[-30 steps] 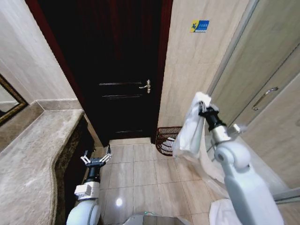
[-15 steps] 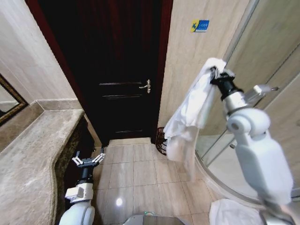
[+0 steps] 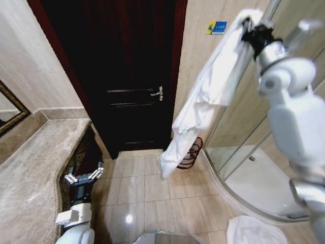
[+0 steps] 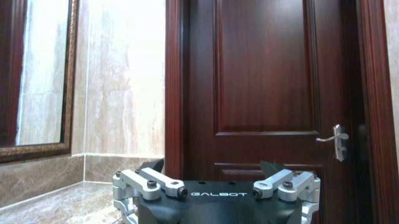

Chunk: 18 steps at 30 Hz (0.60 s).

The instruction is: Discard the used towel into the hamper.

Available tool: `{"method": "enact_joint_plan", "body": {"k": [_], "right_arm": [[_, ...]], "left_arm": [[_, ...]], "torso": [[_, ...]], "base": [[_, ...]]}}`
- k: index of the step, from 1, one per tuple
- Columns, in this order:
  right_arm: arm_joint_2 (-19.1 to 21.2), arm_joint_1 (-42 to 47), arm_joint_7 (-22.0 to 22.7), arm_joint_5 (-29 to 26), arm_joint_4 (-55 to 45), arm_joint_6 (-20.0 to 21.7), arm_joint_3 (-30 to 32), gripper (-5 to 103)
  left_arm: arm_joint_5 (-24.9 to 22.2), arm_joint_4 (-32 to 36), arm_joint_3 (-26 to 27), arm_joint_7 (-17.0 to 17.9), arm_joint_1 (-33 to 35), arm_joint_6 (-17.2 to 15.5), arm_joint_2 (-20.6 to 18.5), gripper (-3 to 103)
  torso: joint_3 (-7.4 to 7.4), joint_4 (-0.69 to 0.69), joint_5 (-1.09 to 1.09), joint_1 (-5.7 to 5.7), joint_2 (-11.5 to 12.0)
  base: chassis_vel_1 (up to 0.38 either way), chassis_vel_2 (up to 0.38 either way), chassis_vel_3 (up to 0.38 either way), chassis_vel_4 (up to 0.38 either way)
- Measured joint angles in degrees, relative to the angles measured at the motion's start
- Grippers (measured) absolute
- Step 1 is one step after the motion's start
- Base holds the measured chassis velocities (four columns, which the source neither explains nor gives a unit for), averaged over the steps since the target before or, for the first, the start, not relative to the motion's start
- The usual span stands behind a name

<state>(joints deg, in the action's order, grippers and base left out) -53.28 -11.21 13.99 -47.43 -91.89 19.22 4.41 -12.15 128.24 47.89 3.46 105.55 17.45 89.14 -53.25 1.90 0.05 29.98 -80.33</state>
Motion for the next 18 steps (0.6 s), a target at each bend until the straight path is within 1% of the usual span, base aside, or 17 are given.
{"method": "enact_joint_plan", "body": {"k": [1, 4, 5, 6, 8, 9, 11, 12, 13, 16, 18], "right_arm": [[0.0, 0.0, 0.0, 0.0, 0.0, 0.0, 0.0, 5], [-5.0, -6.6, 1.0, 0.0, 5.3, 0.2, -3.1, 5], [-5.0, -6.6, 1.0, 0.0, 5.3, 0.2, -3.1, 5], [-6.1, -7.8, 1.2, 0.1, 6.7, 0.2, -3.6, 5], [-9.6, -11.9, 1.3, 1.4, 12.3, -0.2, -5.2, 5], [-9.6, -11.9, 1.3, 1.4, 12.3, -0.2, -5.2, 5], [-11.1, -13.8, 1.1, 2.7, 15.5, -1.1, -6.0, 5], [-12.2, -15.4, 0.6, 4.0, 18.3, -2.3, -6.6, 5], [-12.2, -15.4, 0.6, 4.0, 18.3, -2.3, -6.6, 5], [-14.3, -19.0, -1.1, 7.2, 24.7, -4.1, -7.1, 5], [-14.8, -19.8, -1.7, 8.2, 26.6, -4.7, -7.1, 5]], "left_arm": [[0.0, 0.0, 0.0, 0.0, 0.0, 0.0, 0.0, 100], [-1.0, -0.7, 0.3, 0.0, -0.6, 0.0, -0.6, 100], [-1.0, -0.7, 0.3, 0.0, -0.6, 0.0, -0.6, 100], [-1.2, -0.9, 0.4, 0.0, -0.7, -0.1, -0.7, 100], [-1.8, -1.7, 0.6, 0.0, -1.0, -0.1, -1.1, 100], [-1.8, -1.7, 0.6, 0.0, -1.0, -0.1, -1.1, 100], [-2.2, -2.2, 0.6, 0.0, -1.0, -0.1, -1.2, 100], [-2.5, -2.6, 0.6, -0.2, -1.0, 0.1, -1.3, 100], [-2.5, -2.6, 0.6, -0.2, -1.0, 0.1, -1.3, 100], [-3.1, -3.3, 0.6, -0.3, -0.9, 0.7, -1.4, 100], [-3.2, -3.4, 0.6, -0.4, -0.8, 0.9, -1.4, 100]], "torso": [[0.00, 0.00, 0.00, 0.00, 0.0], [0.00, 0.01, -0.03, 0.00, 0.0], [0.00, 0.01, -0.03, 0.00, 0.0], [0.00, 0.00, -0.03, 0.00, 0.0], [0.00, 0.00, -0.04, 0.00, 0.0], [0.00, 0.00, -0.04, 0.00, 0.0], [0.00, 0.00, -0.04, 0.01, 0.0], [0.00, 0.00, -0.04, 0.00, 0.0], [0.00, 0.00, -0.04, 0.00, 0.0], [0.00, -0.01, -0.05, 0.00, 0.0], [0.00, -0.02, -0.04, 0.00, 0.0]], "base": [[0.000, 0.000, 0.000, 0.000], [0.000, 0.000, 0.000, 0.000], [0.000, 0.000, 0.000, 0.000], [0.000, 0.000, 0.000, 0.000], [0.000, 0.000, 0.000, 0.000], [0.000, 0.000, 0.000, 0.000], [0.000, 0.000, 0.000, 0.000], [0.000, 0.000, 0.000, 0.000], [0.000, 0.000, 0.000, 0.000], [0.000, 0.000, 0.000, 0.000], [0.000, 0.000, 0.000, 0.000]]}}
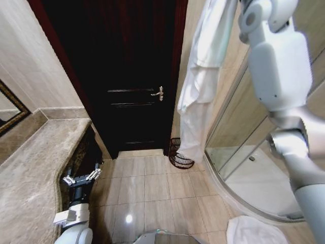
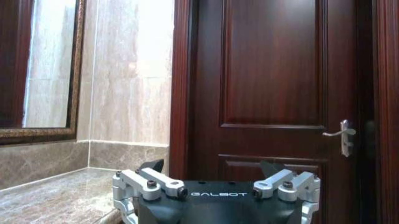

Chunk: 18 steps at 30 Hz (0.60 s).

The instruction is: Discard the used towel into the hamper.

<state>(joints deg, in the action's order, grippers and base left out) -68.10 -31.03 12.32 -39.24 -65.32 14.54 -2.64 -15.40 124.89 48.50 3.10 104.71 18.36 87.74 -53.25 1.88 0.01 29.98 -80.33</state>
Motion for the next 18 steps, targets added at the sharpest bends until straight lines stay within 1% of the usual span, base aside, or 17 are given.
{"method": "enact_joint_plan", "body": {"k": [3, 4, 6, 7, 8, 11, 12, 14, 16, 18], "right_arm": [[-1.6, -3.0, -2.7, 5.0, 9.0, -3.0, 0.3, 5], [-1.6, -3.0, -2.7, 5.0, 9.0, -3.0, 0.3, 5], [-2.5, -4.5, -4.0, 7.3, 13.7, -4.3, 0.7, 5], [-3.7, -6.0, -5.0, 9.0, 17.6, -5.3, 1.5, 5], [-3.7, -6.0, -5.0, 9.0, 17.6, -5.3, 1.5, 5], [-6.3, -8.6, -6.3, 12.2, 23.6, -7.3, 3.5, 5], [-6.3, -8.6, -6.3, 12.2, 23.6, -7.3, 3.5, 5], [-8.1, -10.5, -7.5, 16.2, 28.1, -9.5, 5.3, 5], [-8.6, -11.0, -7.7, 17.2, 29.1, -10.2, 5.7, 5], [-9.9, -12.1, -8.1, 19.4, 31.9, -11.7, 6.9, 5]], "left_arm": [[-0.7, 0.0, 0.2, -0.1, 0.5, 0.8, -0.2, 100], [-0.7, 0.0, 0.2, -0.1, 0.5, 0.8, -0.2, 100], [-1.1, 0.0, 0.5, -0.2, 0.8, 1.1, -0.5, 100], [-1.3, 0.0, 0.7, -0.3, 1.0, 1.4, -0.7, 100], [-1.3, 0.0, 0.7, -0.3, 1.0, 1.4, -0.7, 100], [-1.5, 0.5, 0.9, -0.4, 1.4, 1.7, -0.7, 100], [-1.5, 0.5, 0.9, -0.4, 1.4, 1.7, -0.7, 100], [-1.8, 1.2, 1.1, -0.4, 1.9, 1.9, -0.5, 100], [-1.9, 1.2, 1.1, -0.4, 2.0, 2.0, -0.5, 100], [-2.1, 1.3, 1.4, -0.4, 2.3, 2.5, -0.4, 100]], "torso": [[0.00, 0.01, -0.01, -0.01, 0.0], [0.00, 0.01, -0.01, -0.01, 0.0], [-0.01, 0.00, -0.04, 0.00, 0.0], [-0.01, -0.01, -0.04, 0.01, 0.0], [-0.01, -0.01, -0.04, 0.01, 0.0], [0.00, 0.01, -0.01, 0.00, 0.0], [0.00, 0.01, -0.01, 0.00, 0.0], [0.00, 0.03, 0.01, 0.00, 0.0], [0.00, 0.02, 0.00, 0.00, 0.0], [0.01, 0.02, 0.01, 0.00, 0.0]], "base": [[0.000, 0.000, 0.000, 0.000], [0.000, 0.000, 0.000, 0.000], [0.000, 0.000, 0.000, 0.000], [0.000, 0.000, 0.000, 0.000], [0.000, 0.000, 0.000, 0.000], [0.000, 0.000, 0.000, 0.000], [0.000, 0.000, 0.000, 0.000], [0.000, 0.000, 0.000, 0.000], [0.000, 0.000, 0.000, 0.000], [0.000, 0.000, 0.000, 0.000]]}}
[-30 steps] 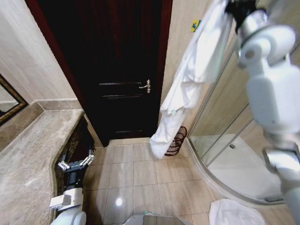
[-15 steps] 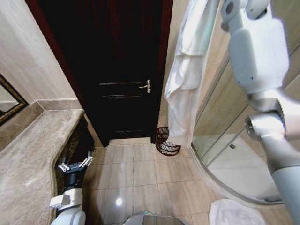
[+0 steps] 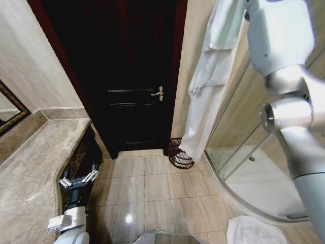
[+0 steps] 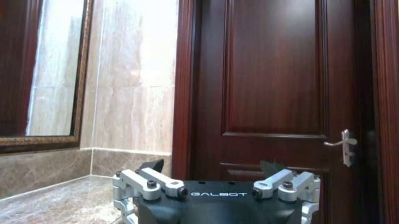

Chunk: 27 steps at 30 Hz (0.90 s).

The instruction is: Discard the used towel into the hamper.

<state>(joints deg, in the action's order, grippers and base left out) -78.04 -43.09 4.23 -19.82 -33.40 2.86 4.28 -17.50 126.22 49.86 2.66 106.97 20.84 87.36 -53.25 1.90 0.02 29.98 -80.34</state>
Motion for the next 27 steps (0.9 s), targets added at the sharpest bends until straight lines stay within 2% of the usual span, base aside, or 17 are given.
{"method": "enact_joint_plan", "body": {"k": [4, 9, 22, 27], "right_arm": [[-0.7, 0.0, -0.1, 1.2, 2.0, -0.7, 0.8, 5], [-0.7, 1.6, 1.2, 0.2, 1.5, -0.9, 0.7, 5], [0.9, 1.7, 1.4, -2.5, -2.4, 1.8, -0.8, 5], [1.9, 3.2, 2.3, -4.1, -6.9, 4.1, -1.9, 5]], "left_arm": [[-0.5, -0.3, 0.3, 0.0, 0.4, 0.8, 0.1, 100], [-0.6, -0.8, 0.5, -0.1, 0.6, 1.4, 0.2, 100], [-0.2, 0.4, 0.5, -0.5, 0.3, 1.1, 1.0, 100], [0.0, 0.7, 0.7, -0.5, 0.9, 1.2, 1.4, 100]], "torso": [[0.00, 0.00, -0.03, 0.00, 0.0], [-0.01, -0.01, -0.03, 0.00, 0.0], [0.00, -0.01, -0.01, -0.02, 0.0], [0.01, -0.01, -0.03, -0.02, 0.0]], "base": [[0.000, 0.000, 0.000, 0.000], [0.000, 0.000, 0.000, 0.000], [0.000, 0.000, 0.000, 0.000], [-0.040, 0.030, 0.051, -0.049]]}}
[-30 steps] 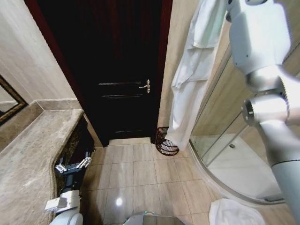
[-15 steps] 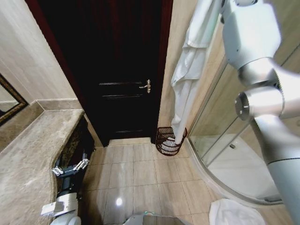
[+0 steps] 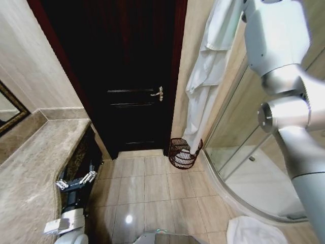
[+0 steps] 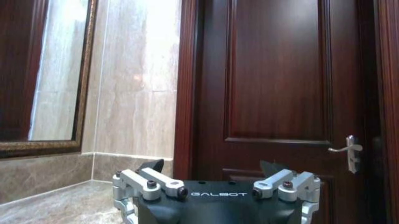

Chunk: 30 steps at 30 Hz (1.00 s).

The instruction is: Discard the used towel into the hamper.

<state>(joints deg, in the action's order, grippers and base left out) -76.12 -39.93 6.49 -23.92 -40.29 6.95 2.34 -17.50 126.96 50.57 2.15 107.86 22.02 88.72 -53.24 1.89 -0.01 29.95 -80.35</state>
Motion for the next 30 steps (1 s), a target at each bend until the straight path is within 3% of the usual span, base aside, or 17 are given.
{"method": "enact_joint_plan", "body": {"k": [10, 18, 30], "right_arm": [[0.3, 1.0, 1.1, -0.2, -2.5, 1.2, 0.0, 5], [4.9, 5.9, 6.0, -0.2, -15.2, 7.3, -0.9, 5], [3.6, 4.2, 4.7, 0.2, -10.1, 6.8, -0.1, 5]], "left_arm": [[-0.4, 0.4, 1.2, 0.0, 0.9, 0.7, -0.2, 100], [-0.5, -0.4, 1.2, 0.0, 0.9, 1.3, -0.1, 100], [-0.5, -0.6, 1.2, -0.1, 0.7, 1.3, -0.2, 100]], "torso": [[-0.02, 0.03, 0.03, 0.05, 0.0], [0.00, -0.01, -0.01, 0.00, 0.0], [-0.01, 0.02, 0.01, 0.02, 0.0]], "base": [[-0.091, 0.112, 0.101, -0.096], [-0.013, 0.019, 0.016, -0.020], [0.000, 0.000, 0.000, 0.000]]}}
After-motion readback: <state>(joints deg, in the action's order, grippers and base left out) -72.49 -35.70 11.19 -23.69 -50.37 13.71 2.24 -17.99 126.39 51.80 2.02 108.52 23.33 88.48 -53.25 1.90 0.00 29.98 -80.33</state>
